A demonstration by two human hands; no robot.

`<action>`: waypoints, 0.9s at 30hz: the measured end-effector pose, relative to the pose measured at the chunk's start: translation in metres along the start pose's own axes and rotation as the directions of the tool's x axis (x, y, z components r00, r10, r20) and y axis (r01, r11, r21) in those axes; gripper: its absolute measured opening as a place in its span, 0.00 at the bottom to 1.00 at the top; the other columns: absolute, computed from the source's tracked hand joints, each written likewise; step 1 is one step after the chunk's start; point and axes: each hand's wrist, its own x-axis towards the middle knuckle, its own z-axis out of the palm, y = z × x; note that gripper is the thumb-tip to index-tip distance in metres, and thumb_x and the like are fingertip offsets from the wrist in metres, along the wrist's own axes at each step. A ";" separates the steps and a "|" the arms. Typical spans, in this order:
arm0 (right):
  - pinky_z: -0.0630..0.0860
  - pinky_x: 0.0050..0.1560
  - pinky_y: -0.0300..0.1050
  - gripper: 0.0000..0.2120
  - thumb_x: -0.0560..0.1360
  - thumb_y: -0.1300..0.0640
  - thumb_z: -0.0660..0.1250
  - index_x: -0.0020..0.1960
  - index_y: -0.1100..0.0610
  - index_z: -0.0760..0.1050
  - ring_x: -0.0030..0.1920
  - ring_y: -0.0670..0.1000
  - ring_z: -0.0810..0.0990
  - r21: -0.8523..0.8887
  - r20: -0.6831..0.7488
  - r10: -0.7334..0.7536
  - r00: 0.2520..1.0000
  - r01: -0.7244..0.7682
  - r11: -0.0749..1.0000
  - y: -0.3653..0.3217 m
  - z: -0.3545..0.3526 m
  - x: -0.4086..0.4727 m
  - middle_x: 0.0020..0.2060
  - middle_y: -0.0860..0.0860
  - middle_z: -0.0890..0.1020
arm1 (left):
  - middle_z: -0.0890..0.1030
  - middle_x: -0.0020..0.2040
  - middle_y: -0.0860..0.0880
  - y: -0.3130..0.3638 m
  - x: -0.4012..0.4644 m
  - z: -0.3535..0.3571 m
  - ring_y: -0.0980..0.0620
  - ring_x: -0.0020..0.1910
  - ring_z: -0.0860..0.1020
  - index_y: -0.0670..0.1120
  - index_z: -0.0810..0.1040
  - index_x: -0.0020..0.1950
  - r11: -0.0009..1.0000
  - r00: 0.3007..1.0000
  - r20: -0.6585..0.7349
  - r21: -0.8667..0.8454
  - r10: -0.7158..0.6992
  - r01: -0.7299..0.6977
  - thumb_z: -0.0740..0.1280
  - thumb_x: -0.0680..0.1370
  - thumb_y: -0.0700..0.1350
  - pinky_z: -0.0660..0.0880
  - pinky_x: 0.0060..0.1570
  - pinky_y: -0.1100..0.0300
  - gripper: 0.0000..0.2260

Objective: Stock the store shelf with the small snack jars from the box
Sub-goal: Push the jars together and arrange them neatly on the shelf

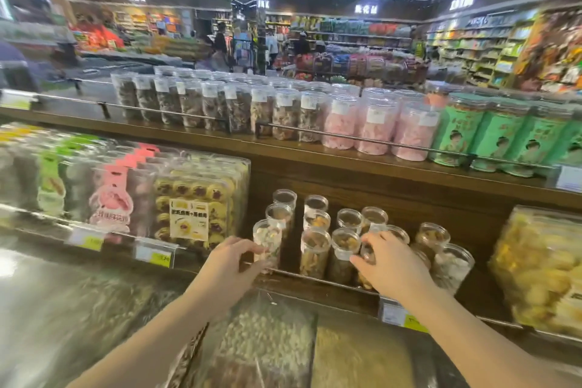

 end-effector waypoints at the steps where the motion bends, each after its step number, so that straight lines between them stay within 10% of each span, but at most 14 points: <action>1: 0.79 0.56 0.48 0.28 0.80 0.35 0.60 0.76 0.46 0.66 0.68 0.51 0.73 0.007 -0.001 0.006 1.000 -0.006 1.000 -0.010 0.001 0.001 0.71 0.46 0.71 | 0.76 0.57 0.58 -0.006 -0.002 -0.008 0.60 0.55 0.75 0.57 0.81 0.59 1.000 1.000 0.003 0.007 0.010 -0.010 0.70 0.79 0.55 0.72 0.56 0.61 0.10; 17: 0.79 0.60 0.47 0.27 0.80 0.36 0.60 0.76 0.46 0.67 0.67 0.53 0.75 0.062 -0.031 0.153 0.988 -0.151 0.987 -0.095 0.030 0.070 0.73 0.50 0.69 | 0.73 0.63 0.58 -0.034 0.071 -0.048 0.57 0.58 0.75 0.58 0.77 0.65 0.979 0.973 0.144 0.067 0.180 -0.191 0.67 0.81 0.56 0.71 0.56 0.62 0.13; 27: 0.78 0.60 0.45 0.22 0.82 0.46 0.63 0.75 0.46 0.69 0.65 0.50 0.72 0.052 -0.054 0.106 0.993 -0.103 0.993 -0.096 0.035 0.125 0.67 0.49 0.71 | 0.69 0.70 0.54 -0.001 0.152 0.022 0.51 0.68 0.68 0.55 0.74 0.68 0.986 0.985 -0.039 0.016 0.167 -0.166 0.65 0.81 0.53 0.68 0.70 0.53 0.15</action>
